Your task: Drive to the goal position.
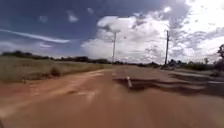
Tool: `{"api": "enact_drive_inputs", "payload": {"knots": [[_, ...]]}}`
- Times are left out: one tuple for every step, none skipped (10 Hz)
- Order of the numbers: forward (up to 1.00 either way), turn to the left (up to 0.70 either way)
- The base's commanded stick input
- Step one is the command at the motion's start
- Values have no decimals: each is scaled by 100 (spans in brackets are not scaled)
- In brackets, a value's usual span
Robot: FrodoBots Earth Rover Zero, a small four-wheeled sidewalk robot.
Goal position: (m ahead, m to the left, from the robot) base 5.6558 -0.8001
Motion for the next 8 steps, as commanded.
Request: {"api": "enact_drive_inputs", "payload": {"knots": [[100,0],[100,0],[100,0],[100,0],[100,0],[100,0],[100,0],[100,0]]}}
